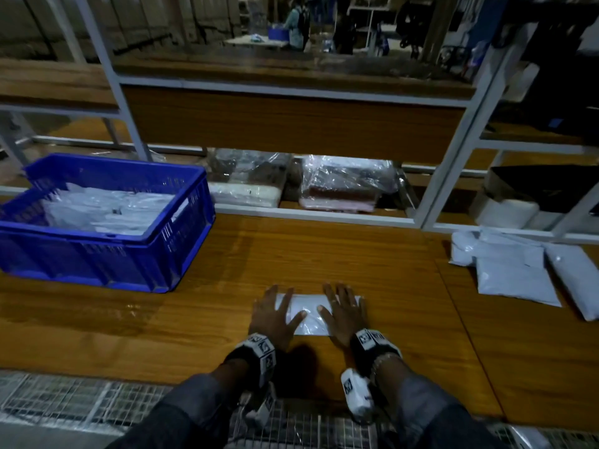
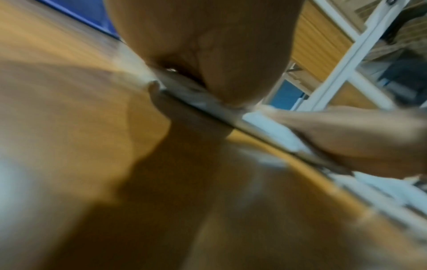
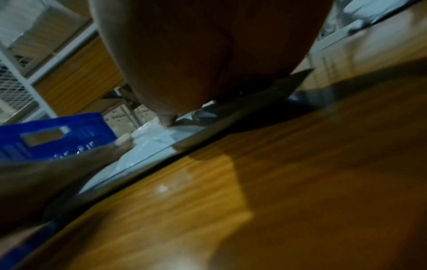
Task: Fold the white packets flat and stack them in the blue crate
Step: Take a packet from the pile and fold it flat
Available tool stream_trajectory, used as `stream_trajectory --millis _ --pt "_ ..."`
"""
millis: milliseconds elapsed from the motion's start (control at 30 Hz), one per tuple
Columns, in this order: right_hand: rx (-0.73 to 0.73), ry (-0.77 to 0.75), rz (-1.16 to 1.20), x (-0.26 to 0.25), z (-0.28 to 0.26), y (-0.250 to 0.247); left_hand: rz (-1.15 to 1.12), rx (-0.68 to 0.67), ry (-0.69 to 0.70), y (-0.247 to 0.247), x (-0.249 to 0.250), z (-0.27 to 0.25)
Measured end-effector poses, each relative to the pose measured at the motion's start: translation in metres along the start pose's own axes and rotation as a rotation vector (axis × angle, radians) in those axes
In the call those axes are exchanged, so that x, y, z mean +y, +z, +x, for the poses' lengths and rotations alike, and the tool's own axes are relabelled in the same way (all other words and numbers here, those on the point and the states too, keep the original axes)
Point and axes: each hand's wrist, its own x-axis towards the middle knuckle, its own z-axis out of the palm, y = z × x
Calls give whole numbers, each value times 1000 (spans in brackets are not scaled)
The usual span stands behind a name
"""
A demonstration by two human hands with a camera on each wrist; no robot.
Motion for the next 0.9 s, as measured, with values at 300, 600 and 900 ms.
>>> stream_trajectory --millis 300,600,900 --pt "51 77 70 5 -11 10 33 110 -112 9 -8 -10" --pt "26 3 -59 -14 -18 -8 135 101 -7 -3 9 -5" --pt "3 -185 -196 -44 -14 1 -39 -46 216 28 12 14"
